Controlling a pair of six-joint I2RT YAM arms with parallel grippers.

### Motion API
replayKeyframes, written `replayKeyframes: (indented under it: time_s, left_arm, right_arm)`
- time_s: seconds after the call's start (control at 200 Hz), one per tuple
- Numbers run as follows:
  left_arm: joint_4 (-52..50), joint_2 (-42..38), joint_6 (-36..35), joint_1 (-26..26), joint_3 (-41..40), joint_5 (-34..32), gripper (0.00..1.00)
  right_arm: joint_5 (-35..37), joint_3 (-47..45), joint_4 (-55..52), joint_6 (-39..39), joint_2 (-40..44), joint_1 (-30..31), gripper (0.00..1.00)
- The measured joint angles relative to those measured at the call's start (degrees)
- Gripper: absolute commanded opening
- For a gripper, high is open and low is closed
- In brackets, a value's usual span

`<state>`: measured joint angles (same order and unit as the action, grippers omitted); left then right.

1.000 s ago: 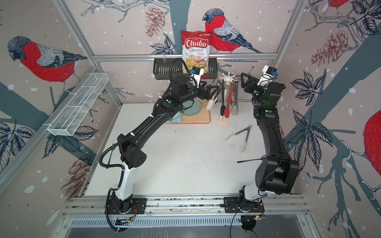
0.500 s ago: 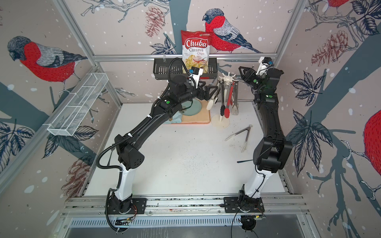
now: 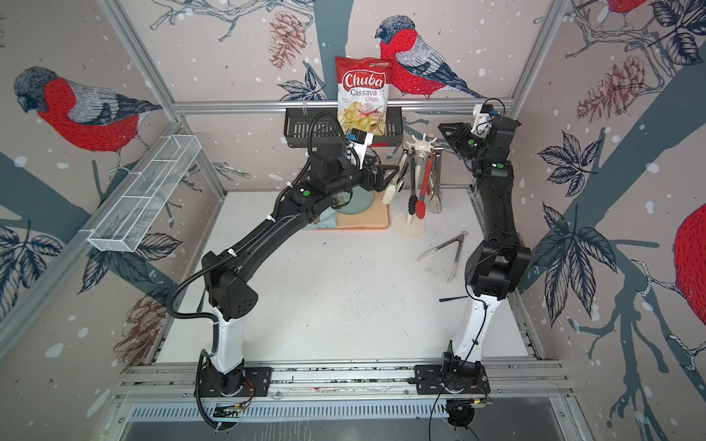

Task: Hang food tongs on kitchen utensil racks
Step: Adjust the rack at the center of the board.

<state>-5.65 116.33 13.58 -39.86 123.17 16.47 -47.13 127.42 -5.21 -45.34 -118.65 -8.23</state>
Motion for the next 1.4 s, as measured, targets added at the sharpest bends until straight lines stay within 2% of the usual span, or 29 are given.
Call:
replayKeyframes:
  time_s: [0.455,0.72,0.885,1.116,1.401]
  left_arm:
    - [1.11,-3.21,-0.09,0.07,-5.42,-0.48,0.95]
    - [1.49,-4.33,-0.26,0.07,-7.1,-1.46,0.95]
    - [1.55,-4.76,-0.39,0.07,-7.58,-1.55,0.95]
    - [1.62,-5.14,-0.44,0.17,-8.13,-1.7,0.95]
    - [1.7,-5.38,-0.48,0.22,-8.39,-1.7,0.95]
  right_arm:
    - [-5.11,0.52,-3.23,-1.46,-0.48,0.26,0.33]
    - [-7.5,4.11,-6.14,-1.46,-2.36,0.42,0.32]
    - [-8.15,4.24,-7.65,-1.25,-2.47,0.35,0.29]
    - [-8.98,4.37,-8.07,-1.27,-2.47,0.33,0.2]
    - [-9.16,4.68,-8.09,-1.46,-2.49,0.24,0.15]
